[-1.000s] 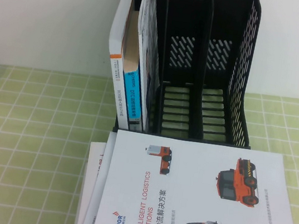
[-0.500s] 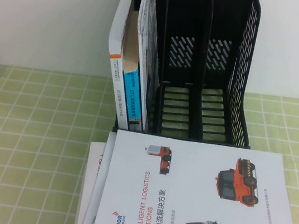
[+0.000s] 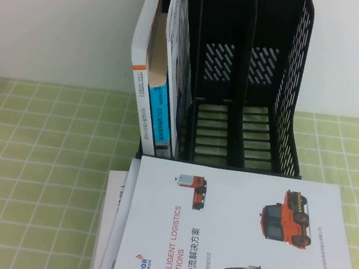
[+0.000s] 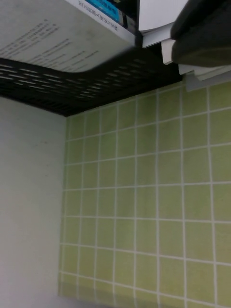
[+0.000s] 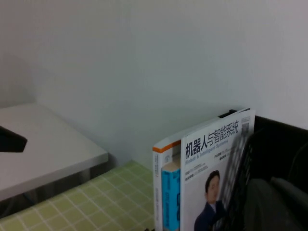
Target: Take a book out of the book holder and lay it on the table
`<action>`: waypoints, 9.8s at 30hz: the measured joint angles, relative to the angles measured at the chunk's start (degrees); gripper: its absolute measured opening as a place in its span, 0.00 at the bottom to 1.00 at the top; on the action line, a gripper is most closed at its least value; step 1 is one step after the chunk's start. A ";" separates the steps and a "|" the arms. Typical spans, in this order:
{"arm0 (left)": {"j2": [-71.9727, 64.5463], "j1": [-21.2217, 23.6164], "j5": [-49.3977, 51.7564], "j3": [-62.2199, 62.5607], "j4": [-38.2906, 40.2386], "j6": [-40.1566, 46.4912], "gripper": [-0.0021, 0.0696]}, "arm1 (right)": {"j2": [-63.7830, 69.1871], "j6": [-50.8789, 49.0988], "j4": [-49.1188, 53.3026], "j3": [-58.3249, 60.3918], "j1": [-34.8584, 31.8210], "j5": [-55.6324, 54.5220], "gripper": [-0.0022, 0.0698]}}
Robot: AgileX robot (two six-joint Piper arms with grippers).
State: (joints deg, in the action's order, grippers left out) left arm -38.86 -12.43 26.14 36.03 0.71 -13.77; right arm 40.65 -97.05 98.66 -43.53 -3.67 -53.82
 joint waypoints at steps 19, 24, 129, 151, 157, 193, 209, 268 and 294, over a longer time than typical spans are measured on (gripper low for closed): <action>-5.34 0.00 -5.59 0.00 15.55 7.78 0.03 | 3.81 15.81 2.06 0.00 6.35 41.94 0.03; -5.54 -0.05 -6.27 0.00 16.69 8.90 0.03 | 5.91 39.99 -20.10 -1.84 6.79 77.74 0.03; -29.86 -0.08 8.81 31.39 50.48 68.71 0.02 | 39.56 173.68 -165.48 -43.04 25.18 90.67 0.07; -16.79 -0.08 18.96 31.39 37.00 47.75 0.03 | 33.00 124.72 -71.79 -36.62 61.07 107.94 0.06; -16.88 -0.08 20.89 31.39 36.79 47.67 0.03 | 37.79 111.87 -56.82 -22.27 73.01 107.24 0.06; -16.78 -0.08 23.97 31.39 36.84 46.83 0.03 | 39.75 95.31 -52.04 -22.86 75.44 103.85 0.06; -16.78 -0.08 26.20 31.39 36.95 46.25 0.03 | 52.77 86.81 -46.26 -16.18 75.44 96.59 0.06; 24.72 -0.08 -11.12 -26.99 51.11 50.96 0.03 | -16.84 45.69 -27.80 18.24 75.44 97.59 0.03; 25.38 0.04 -5.97 -28.32 51.59 51.77 0.03 | -27.14 28.70 -16.46 24.29 75.44 104.42 0.03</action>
State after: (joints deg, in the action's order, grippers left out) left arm -13.49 -12.39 20.16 7.71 52.30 38.01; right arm 13.51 -68.34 82.20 -19.25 71.77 50.60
